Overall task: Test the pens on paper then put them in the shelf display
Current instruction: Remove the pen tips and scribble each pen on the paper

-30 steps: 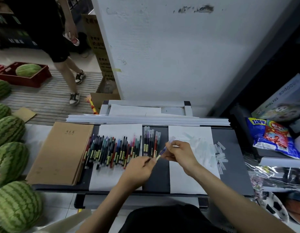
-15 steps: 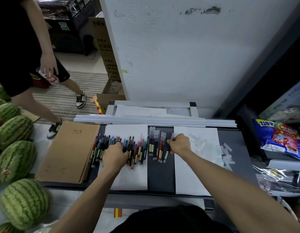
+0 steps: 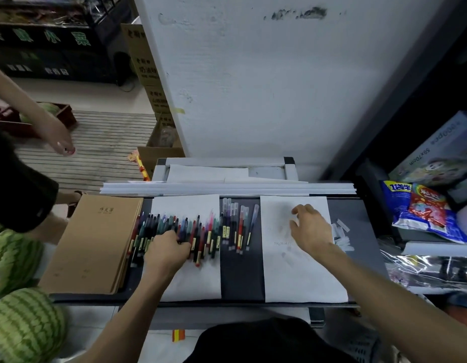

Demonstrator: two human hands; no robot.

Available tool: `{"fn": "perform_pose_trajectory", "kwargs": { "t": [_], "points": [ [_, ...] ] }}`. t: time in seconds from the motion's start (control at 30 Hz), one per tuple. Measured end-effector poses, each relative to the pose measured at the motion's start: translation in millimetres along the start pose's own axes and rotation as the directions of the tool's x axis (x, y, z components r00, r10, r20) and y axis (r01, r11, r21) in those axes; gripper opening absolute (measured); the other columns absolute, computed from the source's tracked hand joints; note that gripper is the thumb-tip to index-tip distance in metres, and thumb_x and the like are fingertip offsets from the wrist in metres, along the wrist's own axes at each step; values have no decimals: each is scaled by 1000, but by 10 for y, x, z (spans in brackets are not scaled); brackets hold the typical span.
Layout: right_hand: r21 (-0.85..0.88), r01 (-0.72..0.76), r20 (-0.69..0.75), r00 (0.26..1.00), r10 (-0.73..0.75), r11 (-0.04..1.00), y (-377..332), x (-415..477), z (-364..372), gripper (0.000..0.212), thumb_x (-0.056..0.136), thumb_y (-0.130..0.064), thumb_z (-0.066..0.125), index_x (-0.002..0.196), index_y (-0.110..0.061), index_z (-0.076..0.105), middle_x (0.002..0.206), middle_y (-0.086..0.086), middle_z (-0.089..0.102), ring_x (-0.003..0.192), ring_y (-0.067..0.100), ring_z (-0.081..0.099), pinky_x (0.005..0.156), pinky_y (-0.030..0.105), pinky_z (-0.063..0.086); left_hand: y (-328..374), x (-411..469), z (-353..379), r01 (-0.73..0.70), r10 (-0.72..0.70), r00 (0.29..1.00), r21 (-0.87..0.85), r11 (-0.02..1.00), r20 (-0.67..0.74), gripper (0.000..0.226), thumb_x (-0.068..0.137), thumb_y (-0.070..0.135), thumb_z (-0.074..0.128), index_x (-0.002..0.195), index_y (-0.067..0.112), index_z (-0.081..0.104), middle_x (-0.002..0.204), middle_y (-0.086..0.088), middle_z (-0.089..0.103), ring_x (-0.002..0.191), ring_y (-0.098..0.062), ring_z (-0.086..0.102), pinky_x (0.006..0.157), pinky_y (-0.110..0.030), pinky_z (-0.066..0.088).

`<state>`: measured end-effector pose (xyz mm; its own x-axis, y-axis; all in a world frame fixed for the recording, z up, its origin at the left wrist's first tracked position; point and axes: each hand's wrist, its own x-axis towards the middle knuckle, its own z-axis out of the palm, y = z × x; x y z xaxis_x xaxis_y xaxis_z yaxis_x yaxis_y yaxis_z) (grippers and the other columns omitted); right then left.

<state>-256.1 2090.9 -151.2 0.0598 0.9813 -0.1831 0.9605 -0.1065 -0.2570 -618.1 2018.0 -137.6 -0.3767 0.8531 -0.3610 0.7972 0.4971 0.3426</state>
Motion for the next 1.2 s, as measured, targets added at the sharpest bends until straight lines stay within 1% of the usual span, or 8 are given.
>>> {"fn": "perform_pose_trajectory", "kwargs": {
  "t": [0.13,0.3,0.37,0.47,0.7,0.8,0.97,1.2],
  "points": [
    [-147,12,52,999,-4,989,260,32,-24,41,102,-37,57,139,-22,53,135,3,58,122,25,57,89,40,55,-37,-198,8,-38,37,999,-15,999,-22,27,87,46,63,79,21,60,65,2,65,61,-19,62,56,-29,47],
    [-159,19,38,999,-13,987,182,132,-1,40,104,-39,52,139,-19,54,134,3,59,125,26,54,102,40,49,25,-400,33,-48,46,999,-96,994,-21,28,88,42,65,69,23,55,56,5,58,54,-16,56,53,-26,37],
    [-137,10,42,999,-4,991,160,176,3,38,104,-38,54,136,-19,55,133,4,60,123,26,55,99,41,49,57,-446,38,-59,58,998,-129,990,-17,28,89,40,65,69,23,55,56,5,57,54,-15,54,53,-26,38],
    [-94,-20,63,998,26,995,177,223,-23,41,100,-40,58,135,-20,57,129,4,62,120,27,58,95,40,51,94,-493,41,-82,83,997,-129,988,-1,24,90,43,63,75,25,60,63,6,64,61,-15,61,59,-30,49],
    [-312,22,66,998,-2,950,222,222,-27,49,90,-50,47,127,-22,60,113,0,69,109,24,60,98,42,45,181,-547,42,-136,139,990,-172,976,6,23,94,41,63,79,23,63,70,3,68,68,-17,65,64,-37,54],
    [-320,20,59,998,-1,947,232,195,-21,50,90,-53,48,128,-23,59,111,-2,69,108,22,61,97,41,46,213,-570,19,-129,131,991,-162,978,-2,23,90,42,60,77,23,61,68,2,68,66,-18,64,60,-33,50],
    [-345,63,52,997,-48,936,205,178,5,55,92,-60,49,136,-28,53,124,-5,67,119,20,57,102,42,42,253,-572,18,-128,129,992,-145,981,-2,24,89,42,60,75,23,60,65,1,66,64,-19,63,57,-31,47],
    [-311,12,-11,1000,-16,950,162,178,38,41,94,-53,49,125,-27,58,116,-3,67,111,22,59,97,44,43,252,-575,43,-155,156,988,-146,977,-5,28,91,44,61,71,24,58,63,1,64,60,-16,59,52,-28,38]
  ]
}}
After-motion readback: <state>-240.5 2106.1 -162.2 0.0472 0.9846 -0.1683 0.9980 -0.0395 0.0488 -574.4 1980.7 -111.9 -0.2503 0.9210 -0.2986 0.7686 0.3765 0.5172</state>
